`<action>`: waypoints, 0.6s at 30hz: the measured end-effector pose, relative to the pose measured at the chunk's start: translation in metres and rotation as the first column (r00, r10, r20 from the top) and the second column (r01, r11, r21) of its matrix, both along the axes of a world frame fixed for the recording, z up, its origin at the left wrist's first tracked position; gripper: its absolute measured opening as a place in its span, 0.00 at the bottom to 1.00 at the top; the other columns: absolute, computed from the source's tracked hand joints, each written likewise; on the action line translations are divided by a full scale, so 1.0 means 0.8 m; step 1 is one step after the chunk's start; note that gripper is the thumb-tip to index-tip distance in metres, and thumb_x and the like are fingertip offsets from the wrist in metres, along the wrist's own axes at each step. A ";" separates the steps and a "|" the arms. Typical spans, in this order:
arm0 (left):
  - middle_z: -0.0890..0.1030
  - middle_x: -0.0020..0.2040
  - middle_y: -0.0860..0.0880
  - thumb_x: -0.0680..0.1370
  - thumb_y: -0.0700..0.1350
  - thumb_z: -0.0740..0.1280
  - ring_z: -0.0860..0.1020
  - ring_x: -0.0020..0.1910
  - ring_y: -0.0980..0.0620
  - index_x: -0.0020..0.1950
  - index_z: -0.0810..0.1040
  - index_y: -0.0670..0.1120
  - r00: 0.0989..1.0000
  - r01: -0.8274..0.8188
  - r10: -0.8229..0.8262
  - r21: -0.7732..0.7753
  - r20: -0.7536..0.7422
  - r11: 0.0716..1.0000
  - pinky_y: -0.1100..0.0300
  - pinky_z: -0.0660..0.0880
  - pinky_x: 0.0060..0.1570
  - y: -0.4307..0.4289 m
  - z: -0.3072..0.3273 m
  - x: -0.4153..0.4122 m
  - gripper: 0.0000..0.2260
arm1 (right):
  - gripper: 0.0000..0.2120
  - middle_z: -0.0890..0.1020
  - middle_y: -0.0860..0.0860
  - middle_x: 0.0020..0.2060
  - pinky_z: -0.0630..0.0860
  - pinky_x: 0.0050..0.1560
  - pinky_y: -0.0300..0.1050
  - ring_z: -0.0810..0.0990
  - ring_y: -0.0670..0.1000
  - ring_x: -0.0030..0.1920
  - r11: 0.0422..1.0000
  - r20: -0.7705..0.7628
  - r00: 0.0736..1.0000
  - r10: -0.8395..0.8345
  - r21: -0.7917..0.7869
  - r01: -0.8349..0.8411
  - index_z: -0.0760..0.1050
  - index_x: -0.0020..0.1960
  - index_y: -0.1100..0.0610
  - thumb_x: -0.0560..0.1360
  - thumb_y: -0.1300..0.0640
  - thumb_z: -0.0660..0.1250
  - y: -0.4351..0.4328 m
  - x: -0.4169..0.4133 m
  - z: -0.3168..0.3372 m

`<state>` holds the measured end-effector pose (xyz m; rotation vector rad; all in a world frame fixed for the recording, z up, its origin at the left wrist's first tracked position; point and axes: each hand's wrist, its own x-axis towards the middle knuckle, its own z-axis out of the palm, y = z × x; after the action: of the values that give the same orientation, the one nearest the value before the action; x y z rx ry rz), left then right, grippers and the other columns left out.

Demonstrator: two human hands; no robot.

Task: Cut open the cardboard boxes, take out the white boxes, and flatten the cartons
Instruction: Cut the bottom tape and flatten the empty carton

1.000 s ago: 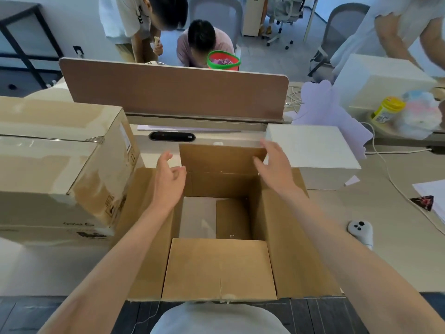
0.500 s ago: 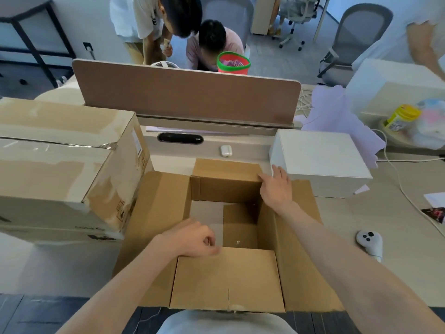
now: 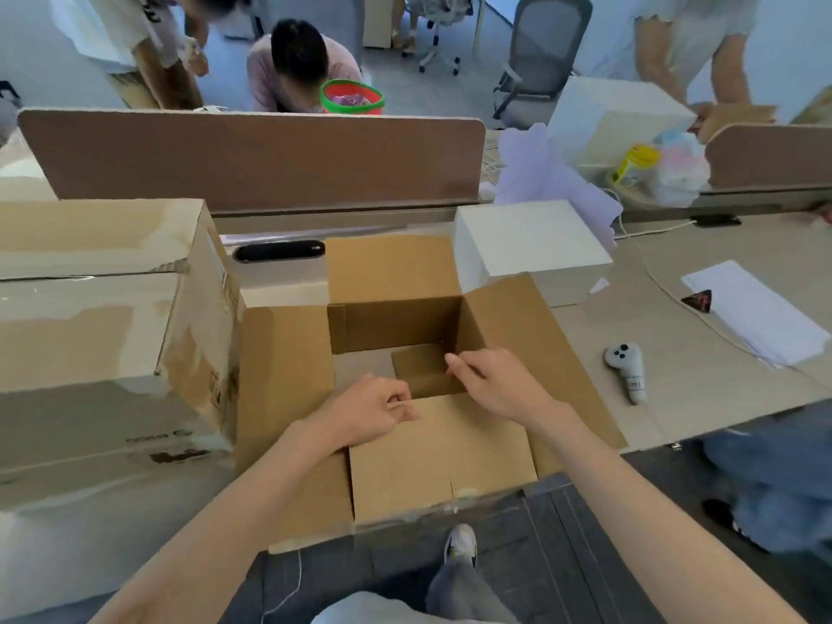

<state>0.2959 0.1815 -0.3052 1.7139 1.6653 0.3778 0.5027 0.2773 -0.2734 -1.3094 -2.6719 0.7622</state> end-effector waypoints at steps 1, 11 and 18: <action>0.79 0.40 0.54 0.78 0.57 0.66 0.75 0.40 0.58 0.45 0.79 0.53 1.000 -0.004 0.004 0.035 0.003 0.999 0.58 0.69 0.38 -0.002 0.001 0.001 0.09 | 0.24 0.82 0.47 0.34 0.74 0.46 0.43 0.78 0.45 0.37 1.000 -0.009 1.000 -0.009 -0.010 0.009 0.78 0.41 0.53 0.80 0.38 0.52 -0.012 0.004 0.004; 0.77 0.53 0.59 0.74 0.62 0.67 0.73 0.51 0.61 0.59 0.75 0.55 0.949 -0.206 0.285 0.415 -0.137 0.886 0.62 0.73 0.52 -0.077 0.034 0.025 0.18 | 0.13 0.77 0.42 0.45 0.75 0.49 0.54 0.75 0.50 0.48 0.982 0.160 0.979 0.128 0.119 -0.148 0.70 0.48 0.46 0.75 0.36 0.61 -0.061 0.015 0.020; 0.66 0.68 0.43 0.70 0.56 0.75 0.66 0.67 0.44 0.68 0.69 0.45 0.691 -0.397 0.709 0.748 -0.138 0.532 0.48 0.65 0.68 -0.151 0.044 0.071 0.32 | 0.07 0.79 0.43 0.41 0.70 0.56 0.49 0.72 0.43 0.41 0.985 -0.290 0.957 0.019 0.167 0.032 0.75 0.47 0.50 0.77 0.46 0.67 -0.074 0.060 0.081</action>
<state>0.3526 0.0604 -0.2703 1.7438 2.6925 1.1082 0.5505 0.2177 -0.2087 -1.0721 -2.4368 0.6505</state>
